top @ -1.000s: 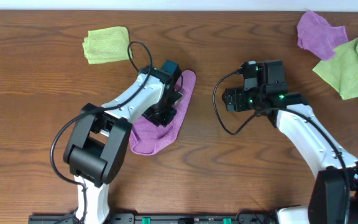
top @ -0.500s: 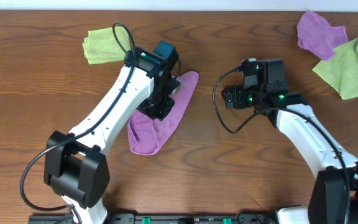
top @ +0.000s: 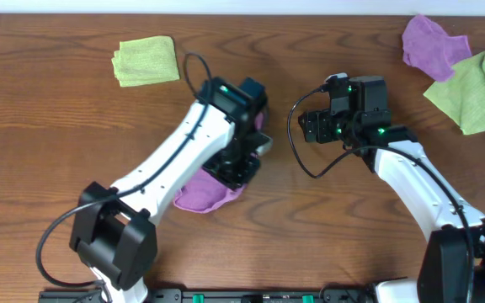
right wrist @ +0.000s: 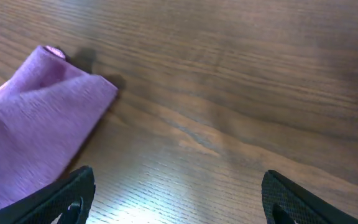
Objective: Fold the cloth
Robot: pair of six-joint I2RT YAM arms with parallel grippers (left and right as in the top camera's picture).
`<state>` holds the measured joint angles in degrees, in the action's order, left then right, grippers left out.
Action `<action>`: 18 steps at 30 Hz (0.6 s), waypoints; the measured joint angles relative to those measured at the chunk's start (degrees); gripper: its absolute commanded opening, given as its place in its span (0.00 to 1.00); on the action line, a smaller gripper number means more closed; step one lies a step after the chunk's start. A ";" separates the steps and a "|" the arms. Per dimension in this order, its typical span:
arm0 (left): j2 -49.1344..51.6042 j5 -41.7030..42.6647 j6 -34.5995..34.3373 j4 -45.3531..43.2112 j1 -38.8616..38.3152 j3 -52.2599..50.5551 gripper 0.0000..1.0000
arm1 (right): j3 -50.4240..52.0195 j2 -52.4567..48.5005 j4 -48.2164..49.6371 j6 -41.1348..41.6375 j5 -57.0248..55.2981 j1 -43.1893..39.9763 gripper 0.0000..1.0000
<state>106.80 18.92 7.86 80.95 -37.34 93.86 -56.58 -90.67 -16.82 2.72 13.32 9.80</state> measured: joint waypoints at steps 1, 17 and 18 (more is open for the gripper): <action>0.00 0.81 -0.48 -0.63 -1.33 0.00 0.06 | 0.00 0.00 0.00 0.00 0.00 0.00 0.86; 0.00 3.32 -3.74 -1.90 -17.00 -0.50 0.71 | -0.09 0.00 3.21 2.93 9.05 -20.15 0.86; 0.00 3.39 -4.00 -2.05 -17.90 -0.98 0.73 | -0.11 0.00 3.45 2.97 10.36 -21.09 0.86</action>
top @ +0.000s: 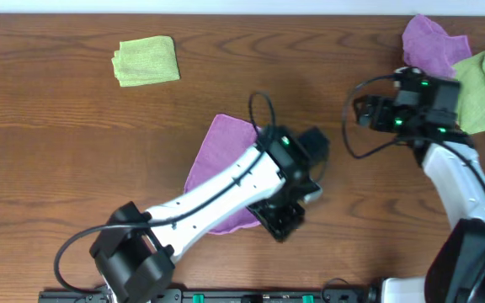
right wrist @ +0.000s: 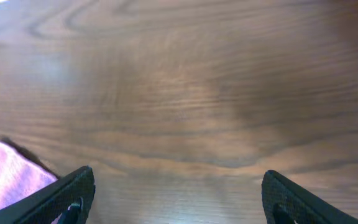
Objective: Fold the cloth
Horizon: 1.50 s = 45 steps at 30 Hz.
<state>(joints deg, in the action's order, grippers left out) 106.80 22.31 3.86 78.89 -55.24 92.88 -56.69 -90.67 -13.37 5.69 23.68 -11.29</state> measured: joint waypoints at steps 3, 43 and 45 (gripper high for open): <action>0.00 0.68 -0.94 -1.31 -2.67 -2.16 0.75 | 0.00 0.00 0.42 0.17 3.45 -1.29 0.86; -0.09 -24.90 -17.46 -7.50 -5.18 -10.82 0.95 | -0.17 0.00 -6.08 -3.85 12.55 -0.04 0.85; -0.09 -24.37 -17.62 -12.07 -1.70 -14.47 0.95 | -0.17 0.00 -6.12 -3.85 12.52 -0.04 0.85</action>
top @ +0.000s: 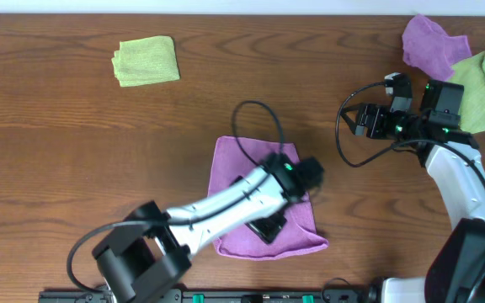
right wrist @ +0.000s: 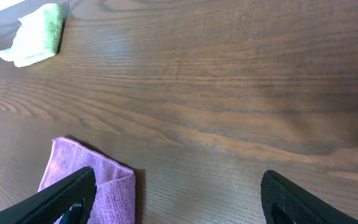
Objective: Fold the cloth
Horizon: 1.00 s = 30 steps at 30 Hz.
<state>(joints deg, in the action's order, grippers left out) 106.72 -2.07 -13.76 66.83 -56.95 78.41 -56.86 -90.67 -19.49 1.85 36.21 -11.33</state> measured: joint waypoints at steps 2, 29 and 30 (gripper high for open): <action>0.00 0.63 -0.02 -3.58 2.01 -2.45 0.95 | 0.00 0.00 0.02 0.00 -0.02 0.00 0.85; -0.02 7.06 -0.20 -25.11 18.88 -10.91 0.95 | -0.28 0.00 -21.62 3.02 -5.97 19.76 0.36; 0.02 7.34 -0.20 -25.38 19.08 -10.91 0.95 | -0.31 0.00 -22.86 3.45 -5.49 20.37 0.36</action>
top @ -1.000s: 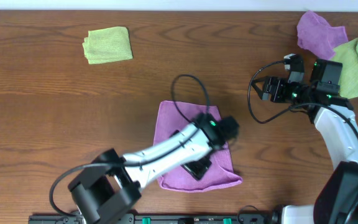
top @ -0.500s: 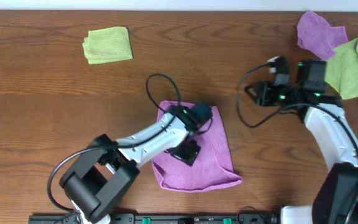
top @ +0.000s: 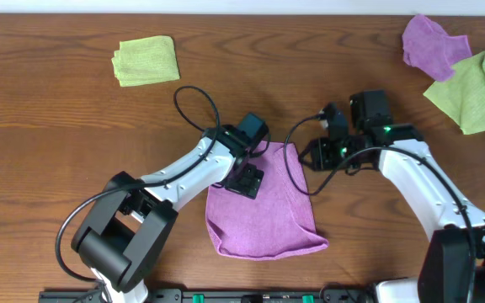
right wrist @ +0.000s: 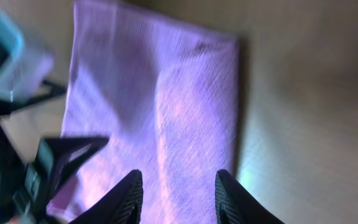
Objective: Fold the cloth
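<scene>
The purple cloth (top: 263, 215) lies spread flat in the middle of the wooden table (top: 74, 151). In the right wrist view it fills the frame as the purple cloth (right wrist: 166, 93), with a soft ridge running down it. My left gripper (top: 247, 178) rests over the cloth's upper left part. It shows as two dark prongs, the left gripper (right wrist: 58, 121), standing apart at the cloth's left edge. My right gripper (top: 314, 156) hovers at the cloth's upper right corner. Its fingers (right wrist: 131, 194) are open over the fabric, nothing pinched between them.
A folded green cloth (top: 146, 61) lies at the back left. At the back right a crumpled purple cloth (top: 432, 42) and a green cloth (top: 477, 88) lie in a heap, with a blue item at the table's right edge.
My left gripper has moved from the cloth's lower middle to its upper left. My right gripper has come in from the back right to the cloth's upper right corner, its fingers closer together.
First the cloth lay bunched under my left gripper with the right gripper close by. Then it was partly spread and the right arm stood far right. Later it lay flat as a square under the left gripper. Now both grippers are at its far edge.
</scene>
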Robot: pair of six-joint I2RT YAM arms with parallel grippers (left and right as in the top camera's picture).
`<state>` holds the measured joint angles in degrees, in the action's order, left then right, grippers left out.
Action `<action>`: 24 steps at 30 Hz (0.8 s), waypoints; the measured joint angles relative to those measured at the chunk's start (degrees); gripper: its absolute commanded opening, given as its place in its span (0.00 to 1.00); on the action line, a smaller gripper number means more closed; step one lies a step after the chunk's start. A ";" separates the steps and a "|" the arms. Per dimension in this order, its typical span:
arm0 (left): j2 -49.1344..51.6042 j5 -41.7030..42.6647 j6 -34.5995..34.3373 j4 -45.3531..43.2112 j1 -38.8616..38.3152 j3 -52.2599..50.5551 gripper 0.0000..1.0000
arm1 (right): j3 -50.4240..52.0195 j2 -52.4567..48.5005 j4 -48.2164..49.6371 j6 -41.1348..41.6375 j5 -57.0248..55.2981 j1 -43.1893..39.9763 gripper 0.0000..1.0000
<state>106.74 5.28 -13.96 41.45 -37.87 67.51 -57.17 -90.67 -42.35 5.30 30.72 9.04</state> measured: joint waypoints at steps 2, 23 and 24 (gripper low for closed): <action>0.50 0.55 0.00 -0.15 0.33 0.00 0.95 | 0.00 0.00 -1.88 0.72 0.94 1.25 0.36; 3.41 2.95 -1.36 -0.85 4.22 0.79 0.95 | 1.84 0.11 -4.50 11.85 -6.71 13.46 0.04; 3.41 3.10 -1.36 -0.92 4.70 0.85 0.95 | 2.73 0.11 -3.50 11.98 -7.26 13.51 0.04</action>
<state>110.15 8.38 -15.31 40.53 -33.17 68.36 -54.43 -90.56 -45.84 17.28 23.46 22.55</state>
